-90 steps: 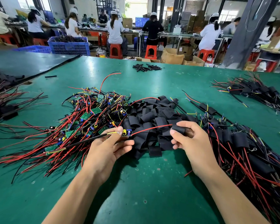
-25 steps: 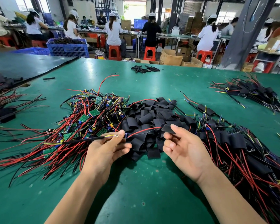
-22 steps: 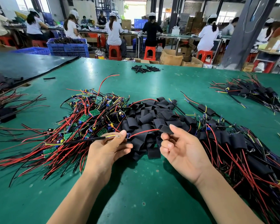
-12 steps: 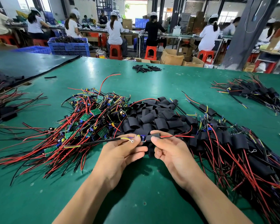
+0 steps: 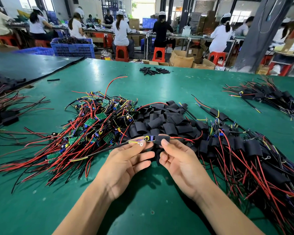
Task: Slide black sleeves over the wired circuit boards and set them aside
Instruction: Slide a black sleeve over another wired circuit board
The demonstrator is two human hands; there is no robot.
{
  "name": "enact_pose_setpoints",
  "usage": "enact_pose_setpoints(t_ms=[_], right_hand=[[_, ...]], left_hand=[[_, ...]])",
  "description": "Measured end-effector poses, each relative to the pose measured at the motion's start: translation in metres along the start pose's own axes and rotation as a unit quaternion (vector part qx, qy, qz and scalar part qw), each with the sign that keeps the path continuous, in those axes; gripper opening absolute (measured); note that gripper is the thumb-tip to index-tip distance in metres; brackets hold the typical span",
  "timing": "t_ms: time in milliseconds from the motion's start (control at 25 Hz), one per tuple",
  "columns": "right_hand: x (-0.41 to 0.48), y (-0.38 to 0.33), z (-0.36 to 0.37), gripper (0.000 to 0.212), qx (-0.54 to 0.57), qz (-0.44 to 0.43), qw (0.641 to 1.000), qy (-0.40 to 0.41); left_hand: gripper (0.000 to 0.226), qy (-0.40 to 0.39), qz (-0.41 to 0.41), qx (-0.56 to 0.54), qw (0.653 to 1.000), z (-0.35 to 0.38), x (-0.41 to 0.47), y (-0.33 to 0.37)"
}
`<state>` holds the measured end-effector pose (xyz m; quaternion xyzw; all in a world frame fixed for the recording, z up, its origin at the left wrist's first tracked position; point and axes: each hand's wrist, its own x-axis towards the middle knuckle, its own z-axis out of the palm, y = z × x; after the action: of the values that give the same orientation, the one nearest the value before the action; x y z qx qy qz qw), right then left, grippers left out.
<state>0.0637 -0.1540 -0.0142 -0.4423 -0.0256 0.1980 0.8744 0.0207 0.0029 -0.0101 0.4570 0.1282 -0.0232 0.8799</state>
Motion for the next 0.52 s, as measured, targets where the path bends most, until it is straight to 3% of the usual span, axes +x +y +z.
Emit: enact_pose_setpoints(t_ms=[200, 520], right_hand=[[0.0004, 0.0024, 0.0023, 0.018, 0.022, 0.014, 0.999, 0.033], [-0.0011, 0.0034, 0.0028, 0.011, -0.042, 0.003, 0.999, 0.031]], left_hand=[[0.039, 0.005, 0.038, 0.029, 0.999, -0.0013, 0.0001, -0.0037], [0.021, 0.012, 0.149, 0.187, 0.971, -0.0044, -0.0011, -0.0063]])
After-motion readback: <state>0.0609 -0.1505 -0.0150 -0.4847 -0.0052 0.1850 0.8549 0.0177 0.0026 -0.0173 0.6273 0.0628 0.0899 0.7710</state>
